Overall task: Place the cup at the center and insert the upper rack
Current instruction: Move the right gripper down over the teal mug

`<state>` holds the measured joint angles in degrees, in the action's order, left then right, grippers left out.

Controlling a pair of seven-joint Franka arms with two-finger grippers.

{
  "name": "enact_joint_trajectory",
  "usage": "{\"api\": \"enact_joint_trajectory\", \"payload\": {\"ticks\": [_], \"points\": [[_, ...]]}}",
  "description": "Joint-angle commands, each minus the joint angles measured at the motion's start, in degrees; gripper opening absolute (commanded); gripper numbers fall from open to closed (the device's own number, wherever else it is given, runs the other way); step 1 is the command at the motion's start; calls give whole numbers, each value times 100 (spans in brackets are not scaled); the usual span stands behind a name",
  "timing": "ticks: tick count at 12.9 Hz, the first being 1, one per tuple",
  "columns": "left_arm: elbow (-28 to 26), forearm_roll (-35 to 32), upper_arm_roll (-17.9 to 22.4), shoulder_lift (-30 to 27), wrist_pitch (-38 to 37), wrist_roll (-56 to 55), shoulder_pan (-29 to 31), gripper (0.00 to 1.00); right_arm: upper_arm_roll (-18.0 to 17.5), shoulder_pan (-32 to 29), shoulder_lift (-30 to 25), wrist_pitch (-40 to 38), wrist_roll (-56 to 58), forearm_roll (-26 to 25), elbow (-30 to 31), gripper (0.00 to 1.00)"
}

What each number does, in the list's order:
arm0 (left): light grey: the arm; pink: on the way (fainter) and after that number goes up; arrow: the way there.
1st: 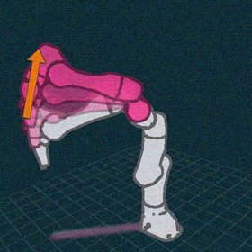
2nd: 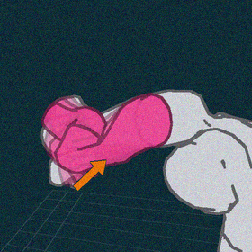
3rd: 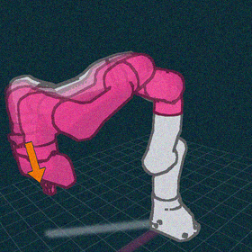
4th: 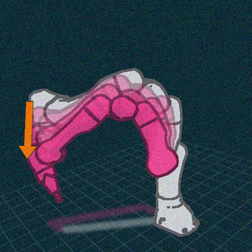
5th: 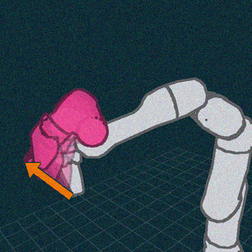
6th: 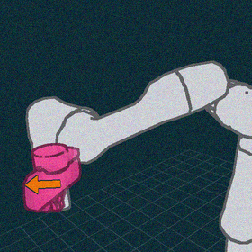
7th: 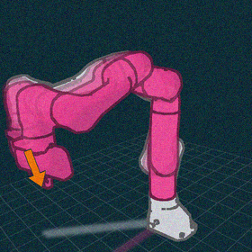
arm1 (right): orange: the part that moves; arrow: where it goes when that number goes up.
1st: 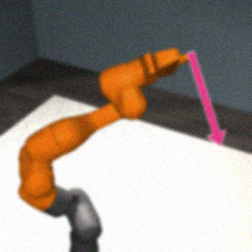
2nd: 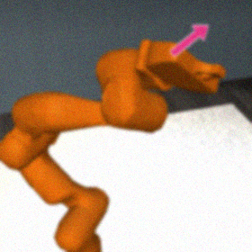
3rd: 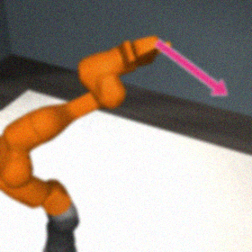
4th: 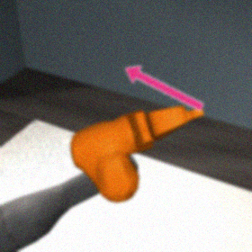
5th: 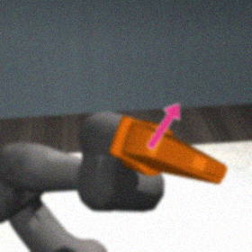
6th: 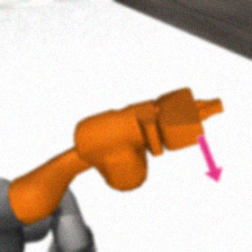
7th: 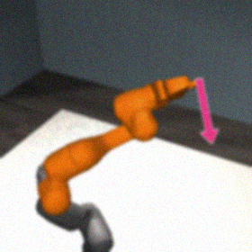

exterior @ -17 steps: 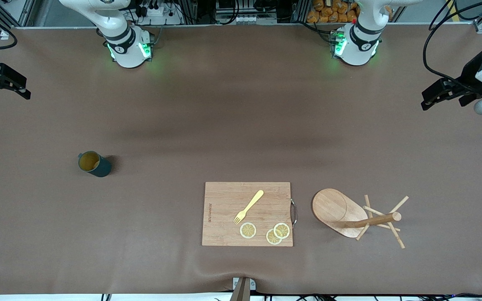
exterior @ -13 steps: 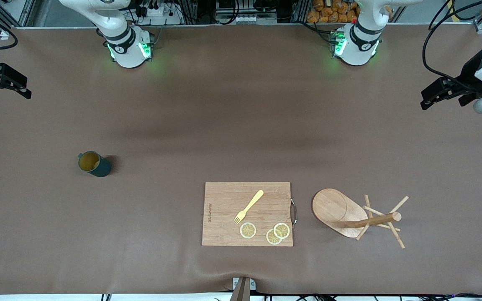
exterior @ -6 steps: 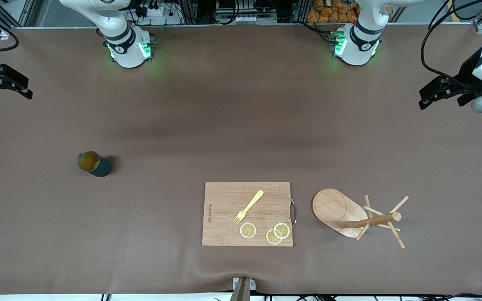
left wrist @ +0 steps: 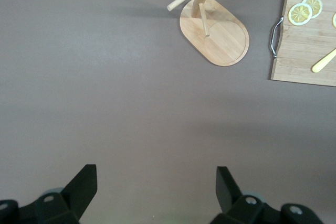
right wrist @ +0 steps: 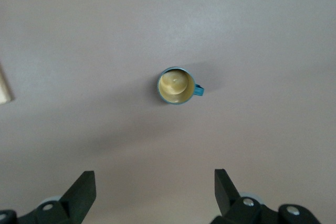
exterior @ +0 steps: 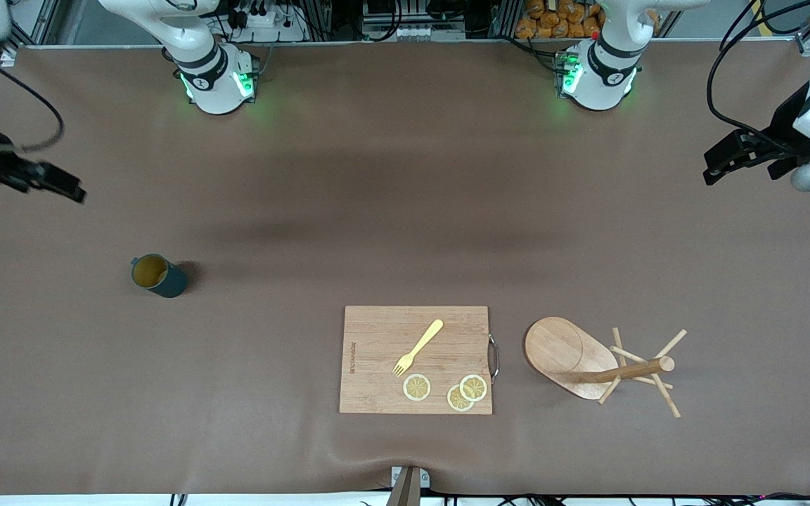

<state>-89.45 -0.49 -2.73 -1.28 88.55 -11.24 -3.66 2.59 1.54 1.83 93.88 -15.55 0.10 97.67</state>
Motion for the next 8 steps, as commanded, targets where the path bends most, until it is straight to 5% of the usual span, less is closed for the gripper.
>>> {"api": "enact_joint_trajectory", "payload": {"ticks": [1, 8], "points": [[120, 23, 0, 67, -67, -80, -29, 100, 14, 57, 746, 393, -816, 131, -99, 100], [164, 23, 9, 172, -22, 52, 32, 100, 40, -189, 2004, 1404, -1397, 421, 164, 100]]}}
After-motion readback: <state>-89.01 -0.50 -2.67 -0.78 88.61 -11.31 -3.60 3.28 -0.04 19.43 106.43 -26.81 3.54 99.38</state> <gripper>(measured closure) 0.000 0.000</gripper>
